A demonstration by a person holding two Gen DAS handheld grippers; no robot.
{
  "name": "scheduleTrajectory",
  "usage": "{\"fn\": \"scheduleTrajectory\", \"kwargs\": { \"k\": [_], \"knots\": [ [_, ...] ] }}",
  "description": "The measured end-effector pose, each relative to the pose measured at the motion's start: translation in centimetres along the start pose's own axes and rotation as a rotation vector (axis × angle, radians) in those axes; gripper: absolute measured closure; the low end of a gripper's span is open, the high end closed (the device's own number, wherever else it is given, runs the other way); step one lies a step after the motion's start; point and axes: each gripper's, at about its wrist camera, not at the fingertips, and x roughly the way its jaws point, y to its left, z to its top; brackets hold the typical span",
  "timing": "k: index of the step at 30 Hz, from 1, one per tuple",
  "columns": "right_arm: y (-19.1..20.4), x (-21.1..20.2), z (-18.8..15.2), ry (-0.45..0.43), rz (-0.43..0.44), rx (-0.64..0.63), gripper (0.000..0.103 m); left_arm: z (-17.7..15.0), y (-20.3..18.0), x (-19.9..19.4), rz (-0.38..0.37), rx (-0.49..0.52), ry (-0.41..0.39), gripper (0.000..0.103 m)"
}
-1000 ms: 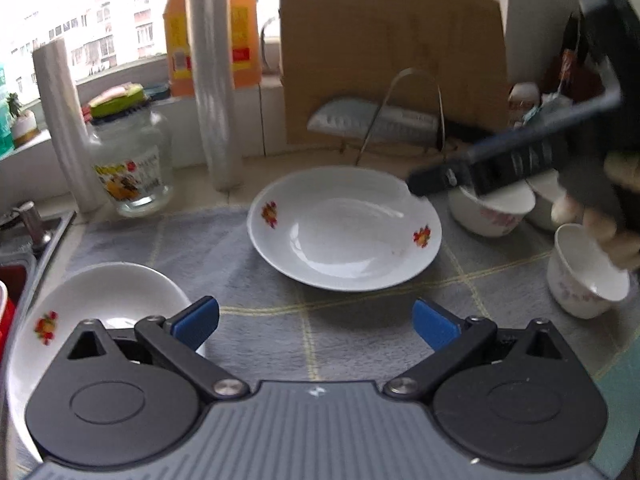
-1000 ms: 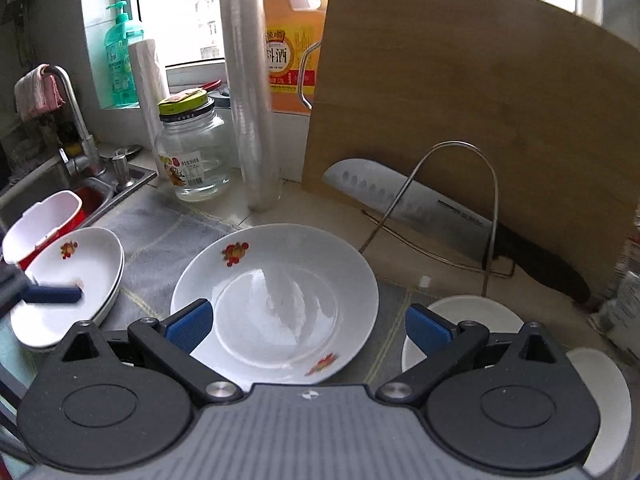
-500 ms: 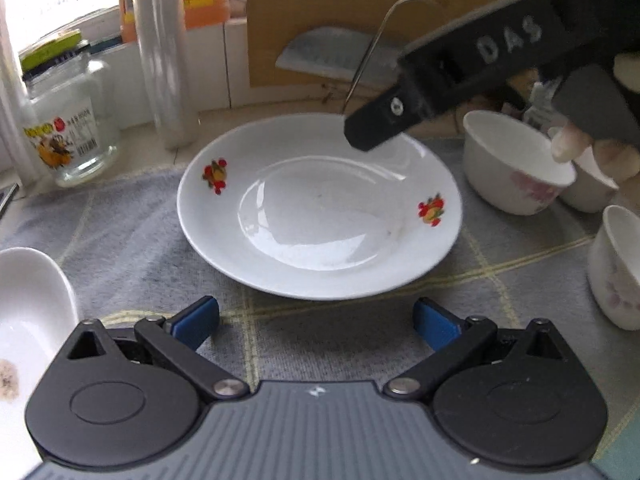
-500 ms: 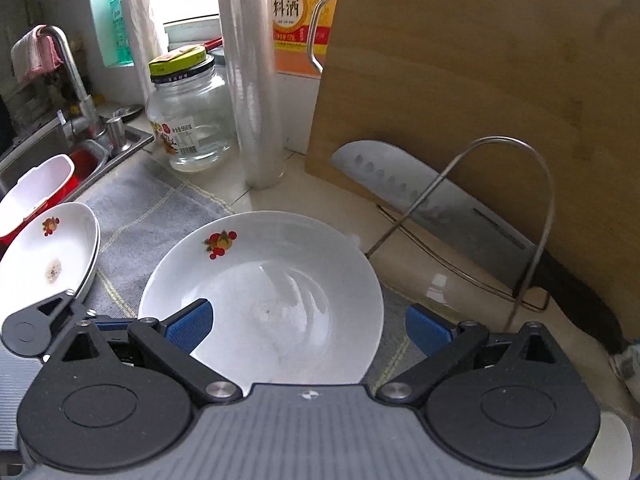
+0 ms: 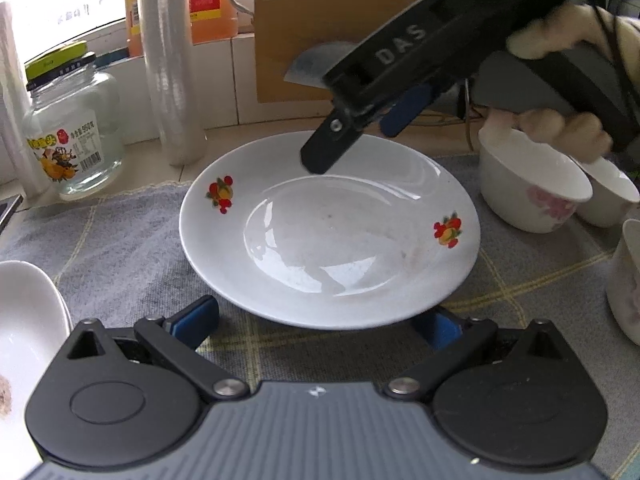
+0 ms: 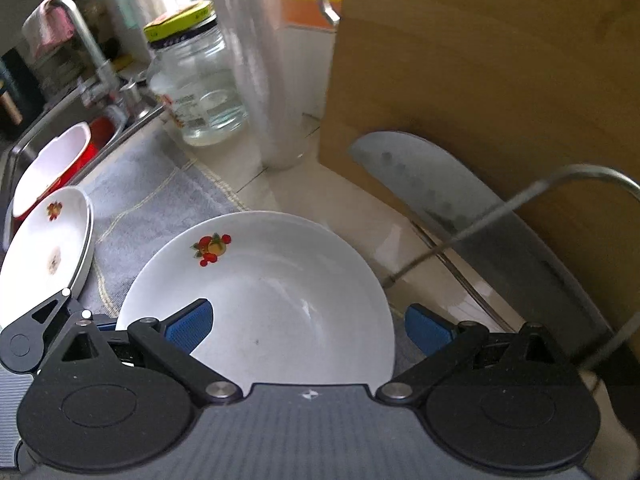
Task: Organize plates and bowls
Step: 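Grasp the rim of the white fruit-print plate with the right tool, then lift the white fruit-print plate off the mat with the right tool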
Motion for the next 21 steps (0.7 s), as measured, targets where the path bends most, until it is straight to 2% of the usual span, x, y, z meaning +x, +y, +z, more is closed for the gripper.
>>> {"fn": "scheduleTrajectory", "kwargs": {
  "k": [7,21],
  "knots": [
    [-0.5,1.7,1.3,0.048,0.078,-0.033,0.000,-0.1,-0.1,-0.1,0.003,0.005,-0.004,0.000],
    [-0.1,3.2,2.1,0.083,0.100,-0.086,0.000,-0.1,-0.2,0.0,-0.013,0.018,-0.018,0.000]
  ]
}}
